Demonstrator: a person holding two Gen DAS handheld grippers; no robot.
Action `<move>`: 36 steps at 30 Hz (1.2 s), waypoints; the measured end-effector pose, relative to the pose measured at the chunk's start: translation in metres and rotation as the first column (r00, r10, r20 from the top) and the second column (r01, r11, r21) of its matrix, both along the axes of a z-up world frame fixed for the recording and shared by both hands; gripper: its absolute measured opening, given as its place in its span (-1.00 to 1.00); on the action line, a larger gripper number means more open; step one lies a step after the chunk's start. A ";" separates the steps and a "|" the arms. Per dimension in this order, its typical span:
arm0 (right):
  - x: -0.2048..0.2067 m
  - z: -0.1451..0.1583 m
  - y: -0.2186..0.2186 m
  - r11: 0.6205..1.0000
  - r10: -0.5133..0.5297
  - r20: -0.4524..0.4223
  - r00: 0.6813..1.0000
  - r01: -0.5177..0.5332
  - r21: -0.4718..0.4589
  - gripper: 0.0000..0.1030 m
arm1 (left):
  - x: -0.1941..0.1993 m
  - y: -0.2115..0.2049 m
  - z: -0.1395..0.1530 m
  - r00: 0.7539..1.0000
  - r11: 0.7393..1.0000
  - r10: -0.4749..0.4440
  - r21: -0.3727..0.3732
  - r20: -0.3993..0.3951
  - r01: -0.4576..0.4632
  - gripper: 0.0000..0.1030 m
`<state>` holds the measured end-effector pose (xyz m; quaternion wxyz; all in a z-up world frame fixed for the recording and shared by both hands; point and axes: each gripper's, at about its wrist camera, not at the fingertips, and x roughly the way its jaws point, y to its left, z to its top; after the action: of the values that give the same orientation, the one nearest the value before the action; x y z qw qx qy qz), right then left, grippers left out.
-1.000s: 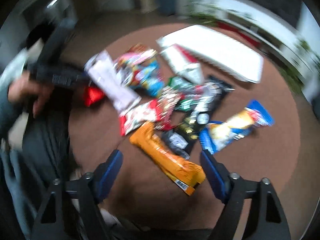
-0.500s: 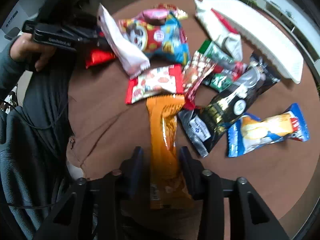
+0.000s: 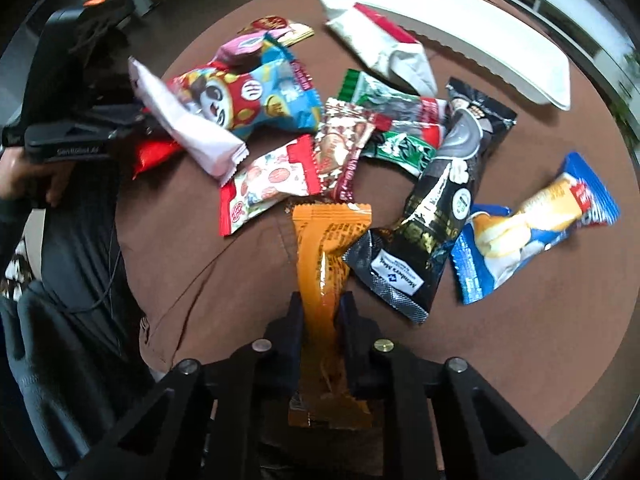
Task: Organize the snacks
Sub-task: 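Close the left tool on the red chip bag while the right tool grasps the orange bar, then carry the red bag and orange bar over the white tray with both tools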
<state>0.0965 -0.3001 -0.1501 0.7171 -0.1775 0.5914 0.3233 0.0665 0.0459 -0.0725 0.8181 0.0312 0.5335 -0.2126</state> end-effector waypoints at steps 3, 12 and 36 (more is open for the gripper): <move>-0.004 0.008 -0.015 0.996 -0.051 -0.014 0.999 0.052 0.078 -0.67 | 0.002 0.005 0.002 1.000 1.000 0.012 -0.022 -0.004 -0.012 -0.47; 0.005 0.033 -0.049 0.923 -0.169 -0.077 0.983 0.185 0.336 -0.68 | -0.001 0.017 0.010 0.999 0.996 0.044 -0.079 0.000 -0.043 -0.49; 0.014 0.036 -0.095 0.752 -0.372 -0.146 0.917 0.390 0.531 -0.68 | -0.011 0.066 0.047 0.987 0.967 0.152 -0.215 0.048 -0.139 -0.49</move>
<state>0.1101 -0.3952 -0.1143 0.7788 0.1652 0.5078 0.3291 0.0550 0.1117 -0.0254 0.8468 -0.0885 0.4823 -0.2063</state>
